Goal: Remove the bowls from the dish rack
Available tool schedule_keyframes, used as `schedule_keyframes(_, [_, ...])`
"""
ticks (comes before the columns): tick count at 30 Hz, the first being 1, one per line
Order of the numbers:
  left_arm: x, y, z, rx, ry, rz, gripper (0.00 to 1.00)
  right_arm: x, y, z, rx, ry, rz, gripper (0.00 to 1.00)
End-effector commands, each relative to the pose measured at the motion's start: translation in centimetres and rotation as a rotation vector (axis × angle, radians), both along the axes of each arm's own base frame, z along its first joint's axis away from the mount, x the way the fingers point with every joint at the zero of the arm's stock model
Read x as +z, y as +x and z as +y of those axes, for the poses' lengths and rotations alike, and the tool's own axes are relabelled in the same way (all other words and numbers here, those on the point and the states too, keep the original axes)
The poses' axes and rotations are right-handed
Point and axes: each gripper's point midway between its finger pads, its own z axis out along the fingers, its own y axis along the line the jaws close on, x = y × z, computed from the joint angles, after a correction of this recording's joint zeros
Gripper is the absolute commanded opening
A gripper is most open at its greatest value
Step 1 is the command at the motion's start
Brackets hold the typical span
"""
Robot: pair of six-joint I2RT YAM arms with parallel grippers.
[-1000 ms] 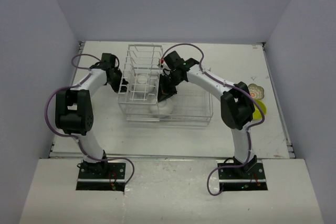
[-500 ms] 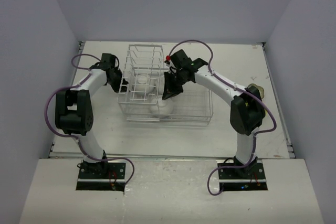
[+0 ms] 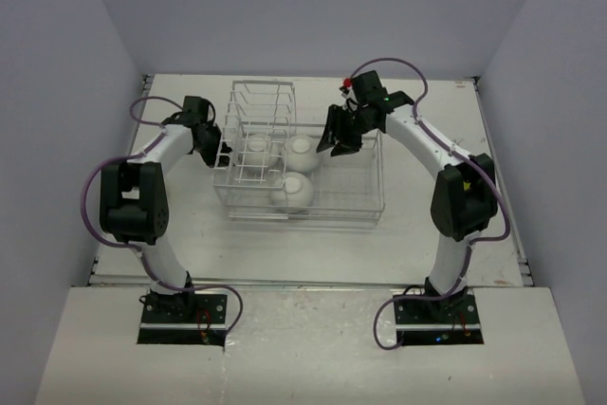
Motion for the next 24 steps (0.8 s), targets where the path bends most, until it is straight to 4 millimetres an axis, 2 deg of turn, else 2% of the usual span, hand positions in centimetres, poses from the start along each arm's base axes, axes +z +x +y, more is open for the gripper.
schedule_keyframes(1, [-0.1,-0.4,-1.4,-0.075,-0.023,0.018,0.00,1.4,1.3,-1.0,-0.011,0.071,-0.028,0.52])
schedule_keyframes(4, [-0.2,-0.3,-1.3,-0.085,-0.017,0.021,0.00,0.5,2.0,-0.5,0.008,0.094,-0.005,0.64])
schedule_keyframes(6, [-0.2,-0.3,-1.2,-0.092,-0.009,0.021,0.00,0.1,1.8,0.2,0.014,0.136,0.025,0.72])
schedule_keyframes(7, [-0.3,-0.2,-1.2,-0.092,-0.006,0.026,0.00,0.4,2.3,0.7,0.016,0.170,0.001,0.76])
schedule_keyframes(8, [-0.4,-0.2,-1.2,-0.098,-0.004,0.027,0.00,-0.2,1.3,1.1,0.013,0.211,0.052,0.78])
schedule_keyframes(10, [-0.5,-0.2,-1.2,-0.100,-0.005,0.030,0.00,0.4,1.7,1.7,0.003,0.265,0.015,0.85])
schedule_keyframes(11, [-0.4,-0.2,-1.2,-0.099,-0.007,0.029,0.00,-0.4,0.6,2.0,-0.015,0.290,0.074,0.86])
schedule_keyframes(13, [-0.6,-0.2,-1.3,-0.098,-0.012,0.033,0.00,0.2,0.7,2.7,-0.026,0.345,0.048,0.86])
schedule_keyframes(14, [-0.6,-0.2,-1.3,-0.098,-0.012,0.031,0.00,-0.7,0.0,3.0,-0.049,0.339,0.079,0.86])
schedule_keyframes(15, [-0.6,-0.1,-1.4,-0.095,-0.017,0.031,0.00,-1.1,0.4,2.7,-0.092,0.316,0.060,0.86])
schedule_keyframes(16, [-0.5,0.0,-1.5,-0.097,-0.020,0.028,0.00,-0.4,0.7,3.0,-0.106,0.331,0.021,0.86])
schedule_keyframes(17, [-0.5,0.0,-1.5,-0.093,-0.023,0.029,0.00,-1.3,0.2,2.9,-0.150,0.334,0.055,0.86])
schedule_keyframes(18, [-0.4,0.0,-1.5,-0.092,-0.025,0.025,0.00,-1.4,0.2,2.9,-0.174,0.350,0.048,0.86])
schedule_keyframes(19, [-0.3,0.1,-1.5,-0.091,-0.024,0.020,0.00,-0.8,1.1,3.1,-0.196,0.380,-0.006,0.86])
schedule_keyframes(20, [-0.2,0.2,-1.5,-0.091,-0.025,0.017,0.00,-1.2,0.7,2.8,-0.232,0.386,0.011,0.86])
schedule_keyframes(22, [-0.2,0.2,-1.6,-0.092,-0.027,0.015,0.00,-0.6,1.6,2.8,-0.260,0.421,-0.052,0.85])
schedule_keyframes(24, [-0.3,0.1,-1.6,-0.094,-0.029,0.019,0.00,-0.7,1.4,2.6,-0.284,0.445,-0.054,0.85])
